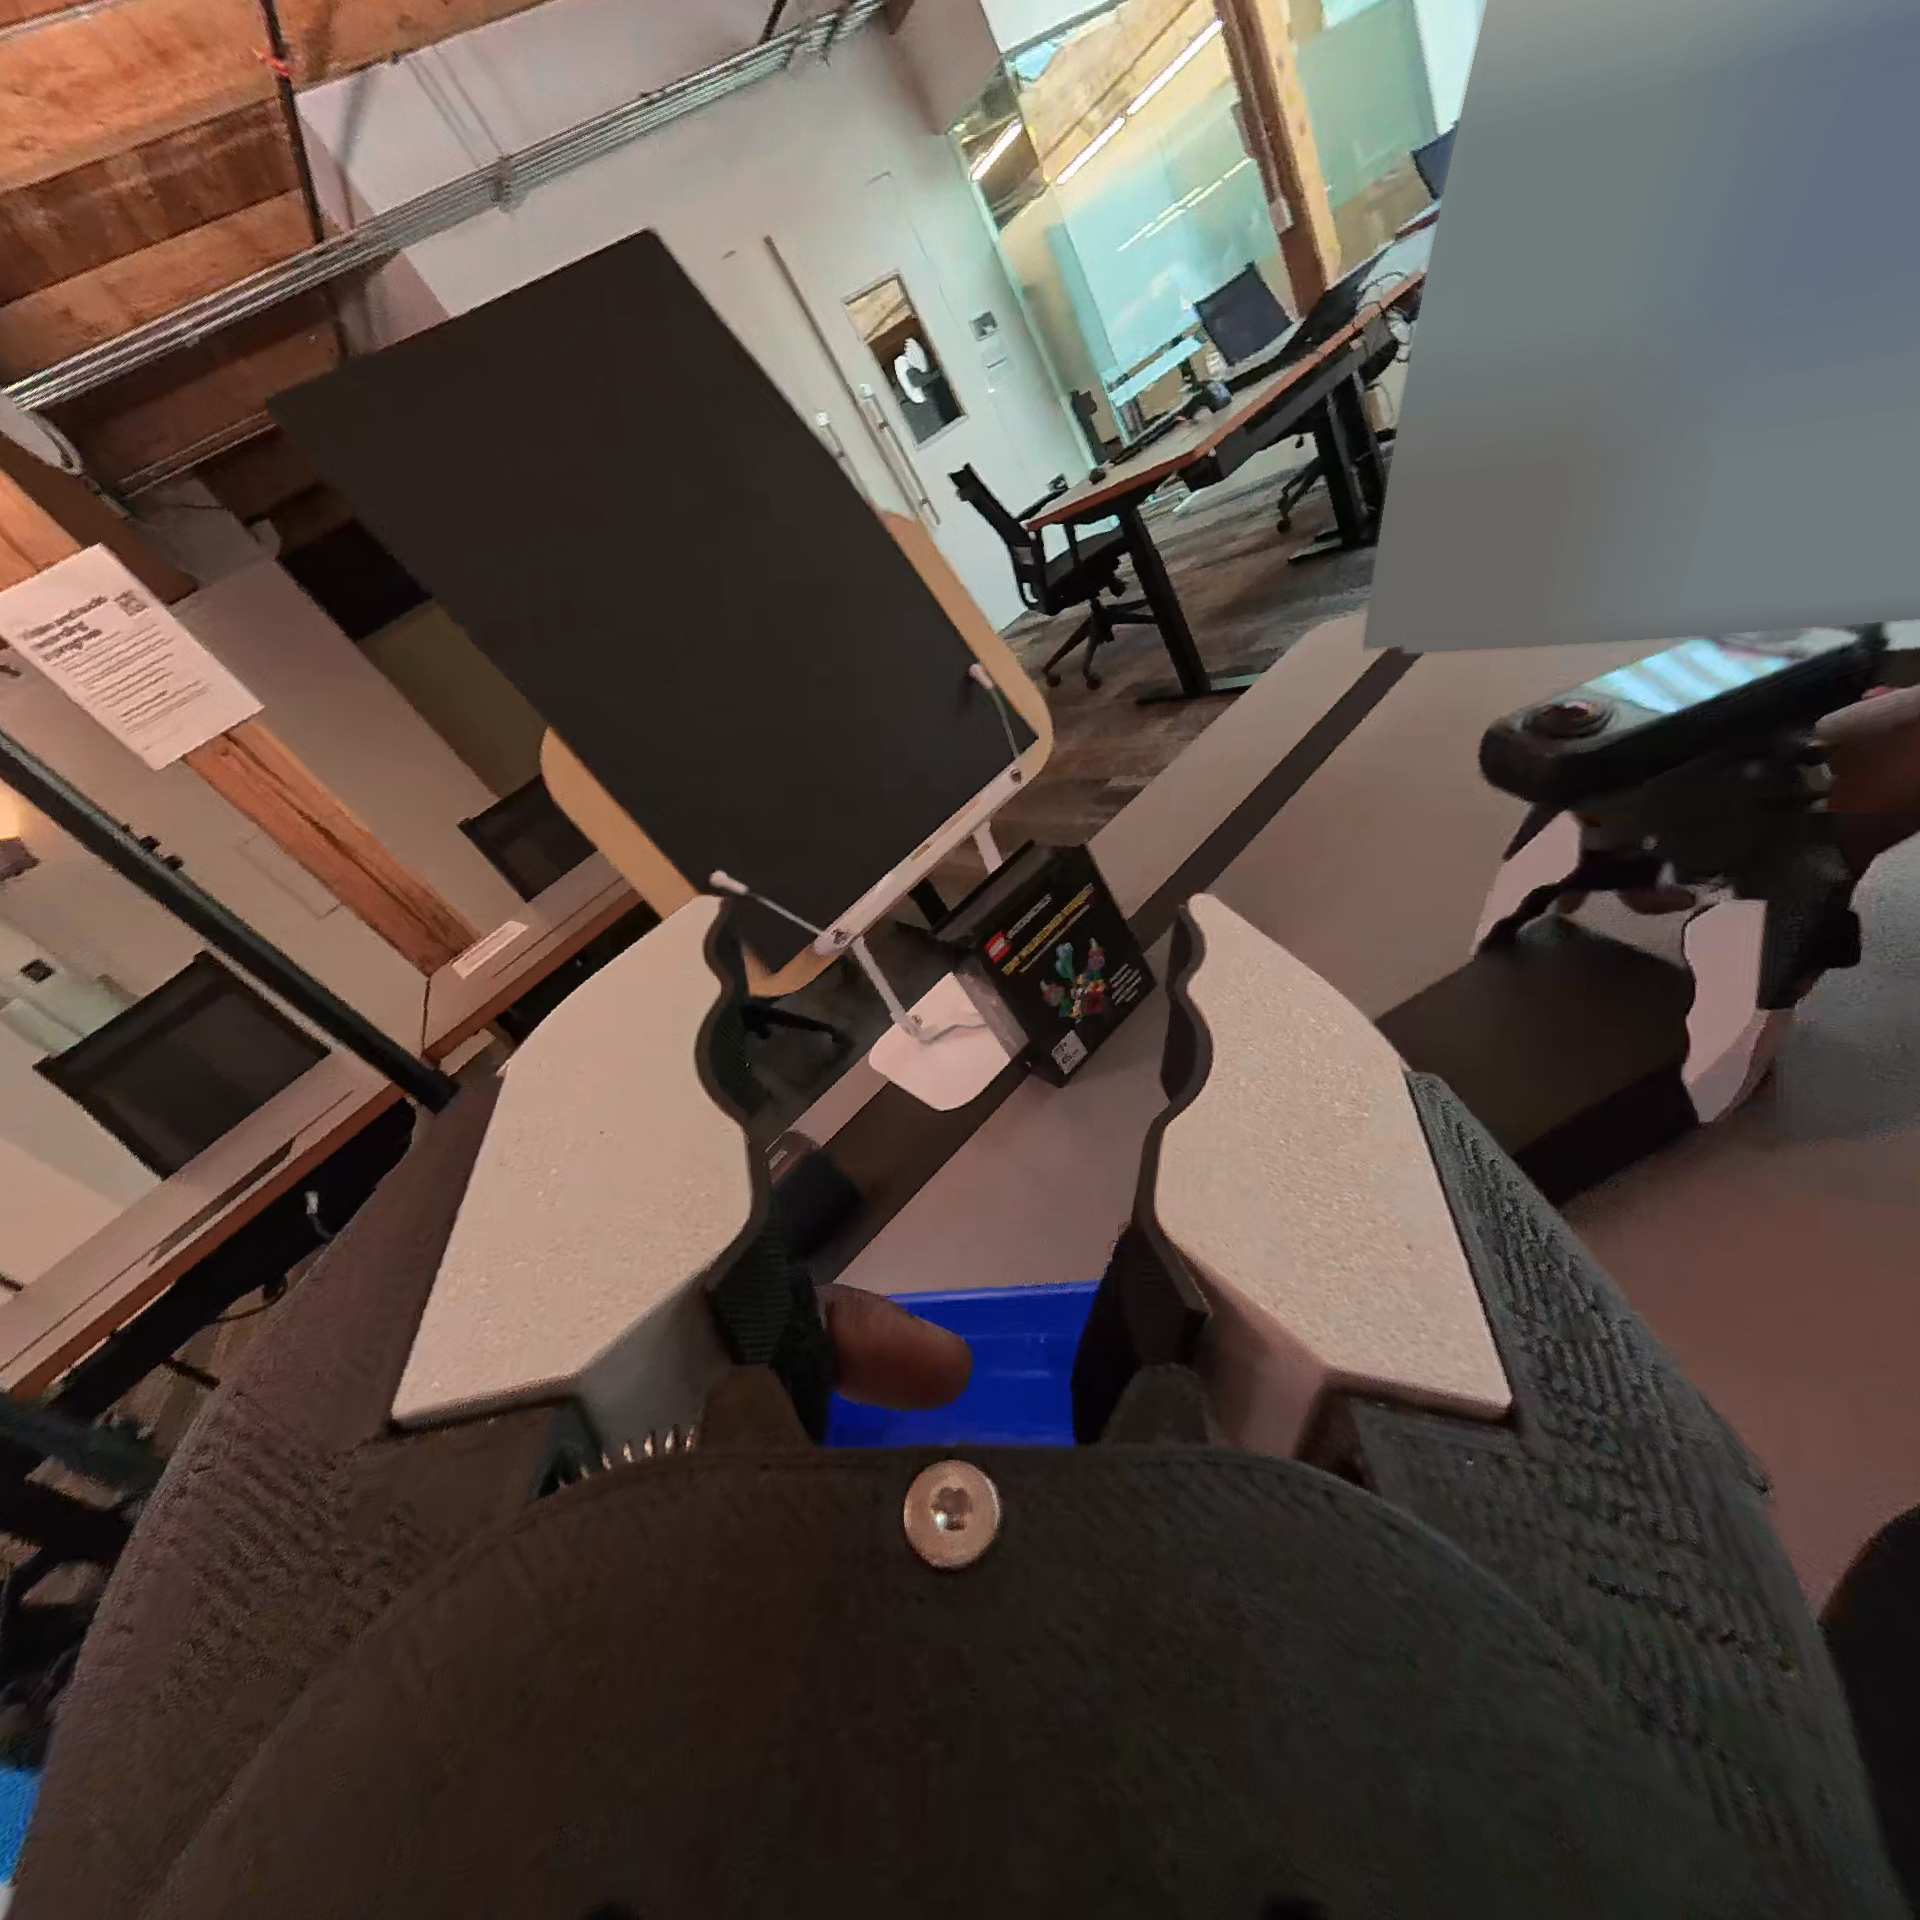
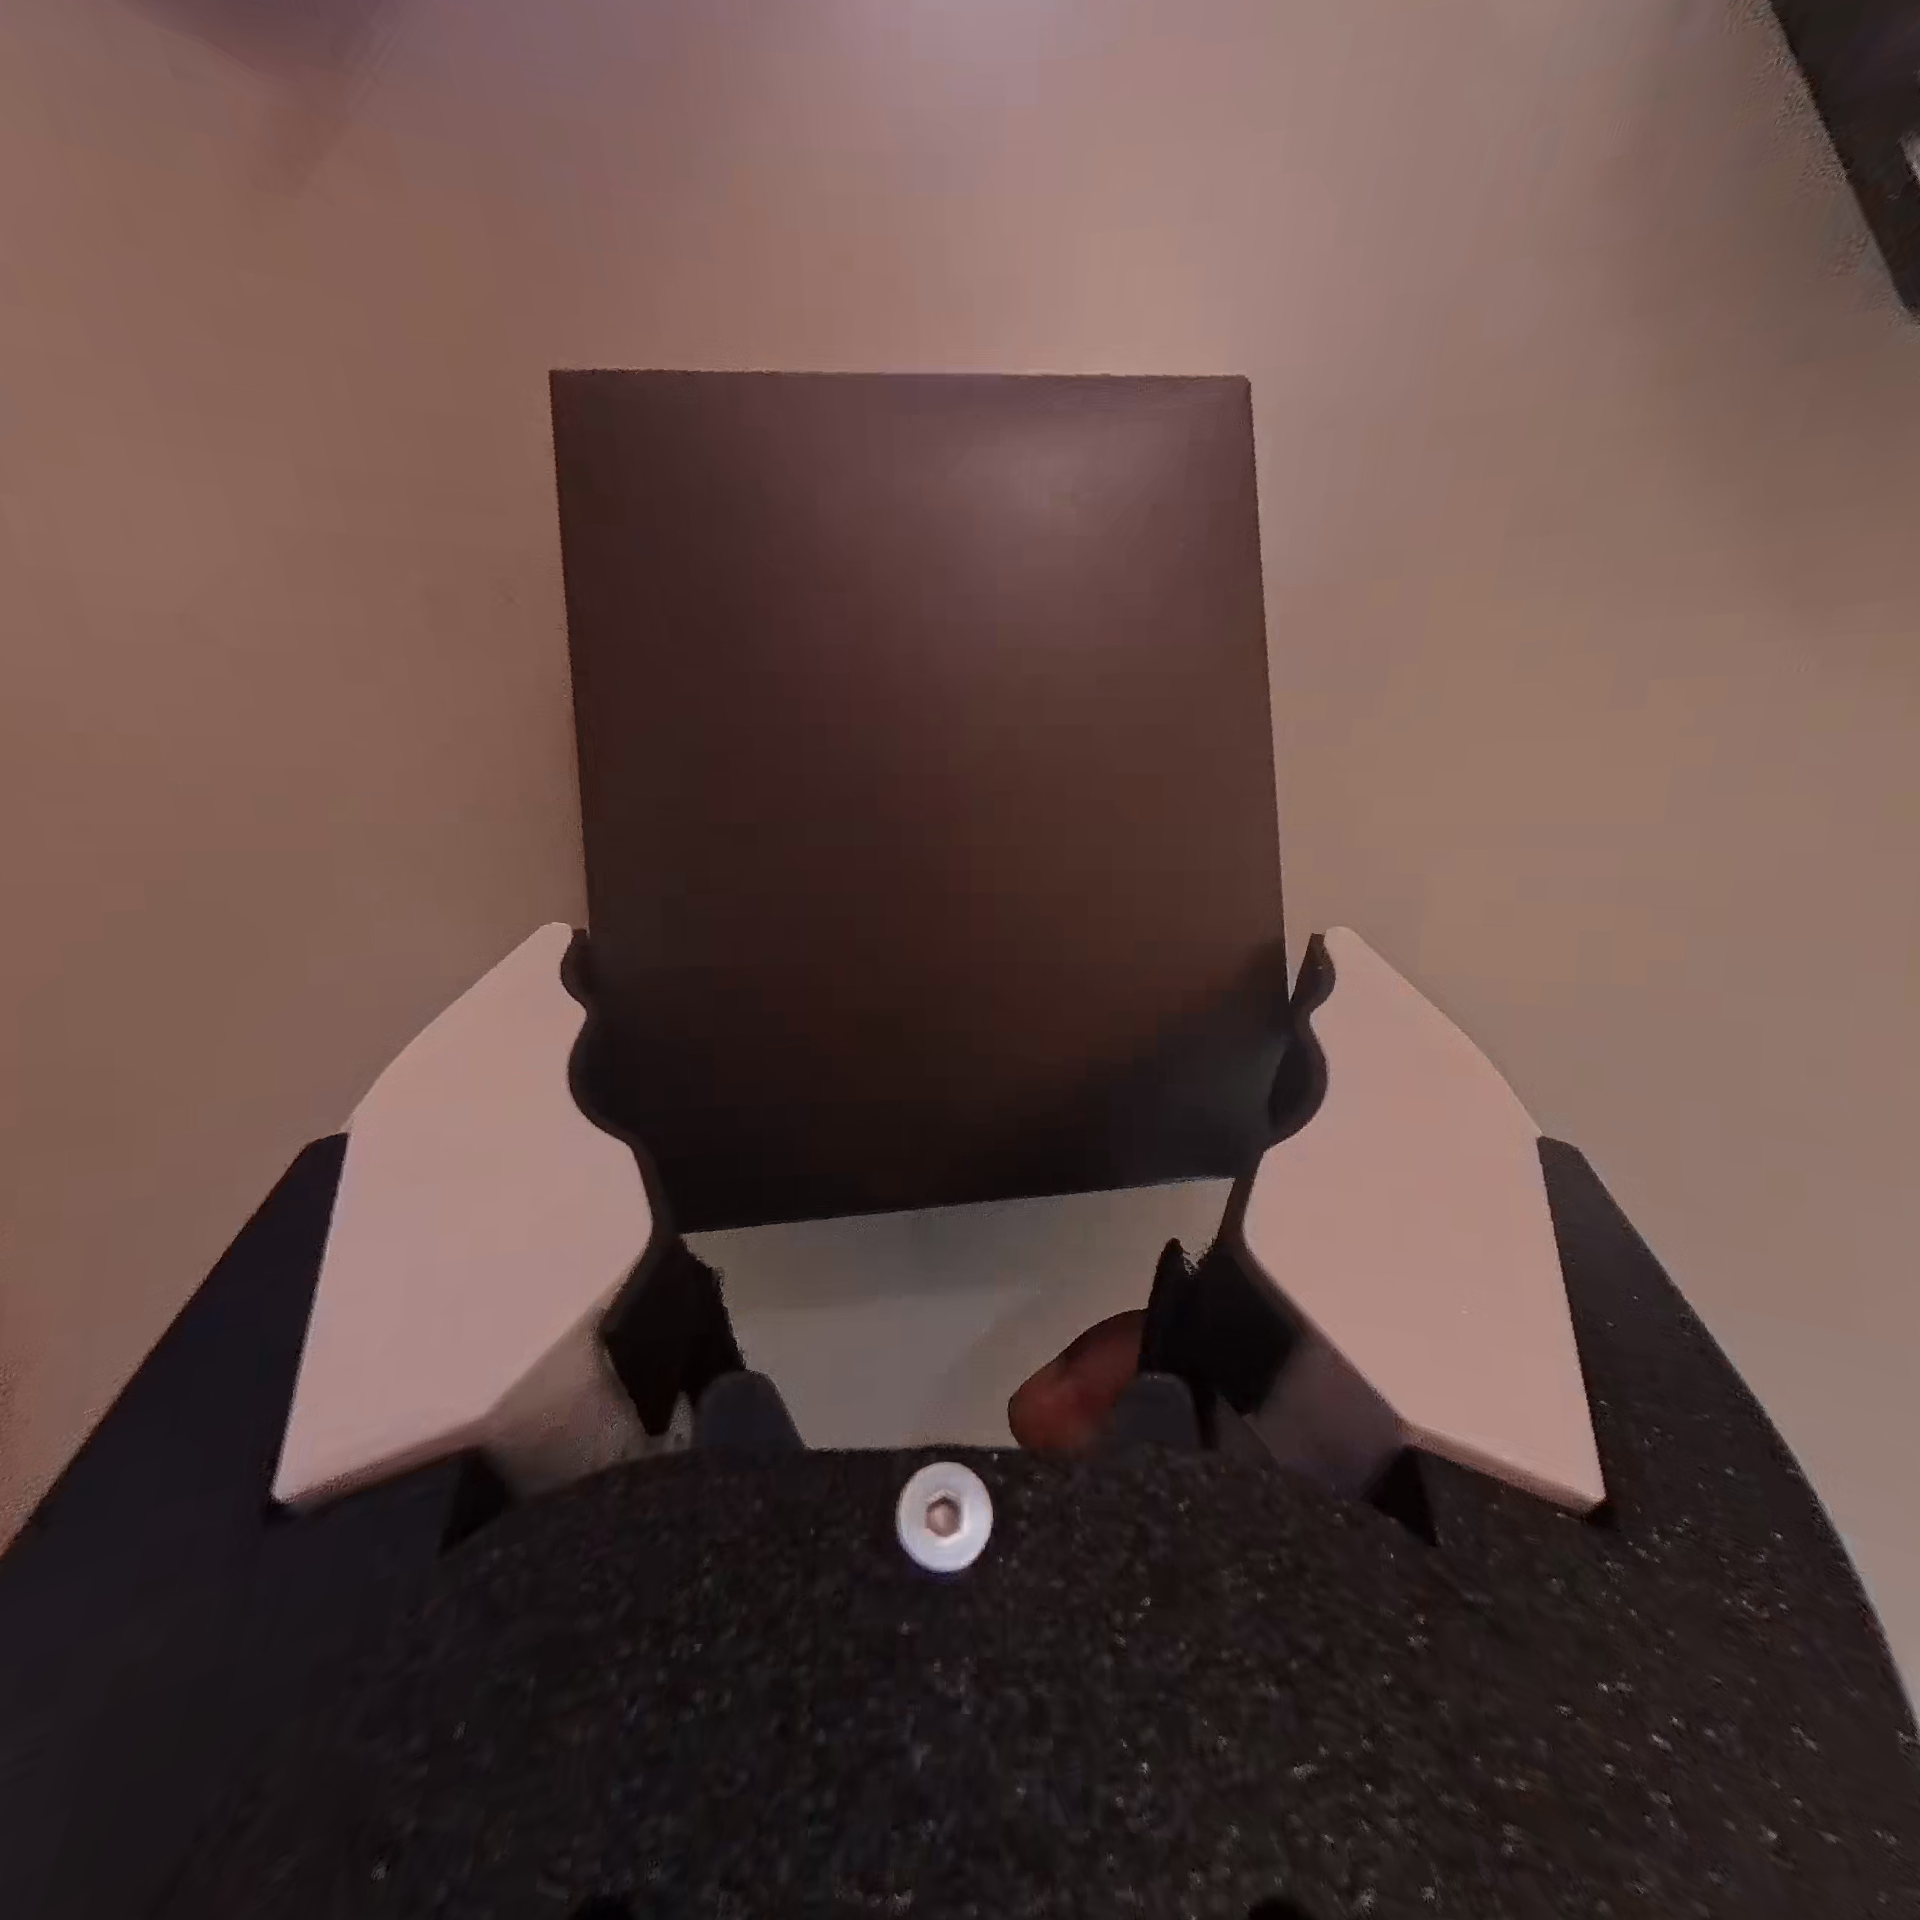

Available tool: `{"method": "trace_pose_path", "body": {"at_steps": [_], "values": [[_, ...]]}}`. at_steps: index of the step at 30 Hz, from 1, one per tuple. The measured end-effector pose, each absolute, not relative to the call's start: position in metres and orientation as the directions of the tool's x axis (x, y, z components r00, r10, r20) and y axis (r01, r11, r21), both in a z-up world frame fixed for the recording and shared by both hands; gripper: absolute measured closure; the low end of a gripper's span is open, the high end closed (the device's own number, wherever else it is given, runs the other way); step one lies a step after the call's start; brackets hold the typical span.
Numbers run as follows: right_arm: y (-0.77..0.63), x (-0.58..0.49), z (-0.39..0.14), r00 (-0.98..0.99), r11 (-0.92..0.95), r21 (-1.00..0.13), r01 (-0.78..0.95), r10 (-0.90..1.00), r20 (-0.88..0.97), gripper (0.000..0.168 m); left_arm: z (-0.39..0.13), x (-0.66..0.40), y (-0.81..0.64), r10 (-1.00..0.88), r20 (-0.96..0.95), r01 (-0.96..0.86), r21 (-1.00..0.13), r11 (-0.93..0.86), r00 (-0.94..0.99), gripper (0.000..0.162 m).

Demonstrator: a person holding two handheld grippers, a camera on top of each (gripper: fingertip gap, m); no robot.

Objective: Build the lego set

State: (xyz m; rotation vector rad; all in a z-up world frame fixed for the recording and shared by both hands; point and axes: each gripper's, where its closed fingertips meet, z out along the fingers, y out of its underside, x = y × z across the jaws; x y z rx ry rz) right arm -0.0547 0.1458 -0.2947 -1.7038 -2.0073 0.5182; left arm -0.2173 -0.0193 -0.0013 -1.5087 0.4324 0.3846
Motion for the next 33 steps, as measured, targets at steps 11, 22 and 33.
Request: {"method": "trace_pose_path", "body": {"at_steps": [11,22,33], "values": [[0.083,-0.066,-0.288,-0.438,0.35,-0.734,0.583,0.895,0.078,0.044,-0.083,-0.042,0.014,-0.808,-0.229,-0.382,-0.924,0.005,0.544,0.039],[0.081,-0.063,-0.286,-0.452,0.347,-0.755,0.557,0.889,0.076,0.044,-0.282,-0.064,0.067,-0.809,-0.102,-0.741,-0.481,-0.469,0.579,0.035],[0.085,-0.056,-0.276,-0.47,0.319,-0.792,0.521,0.881,0.045,0.045,-0.296,-0.067,0.073,-0.846,-0.096,-0.775,-0.465,-0.428,0.525,0.04]]}}
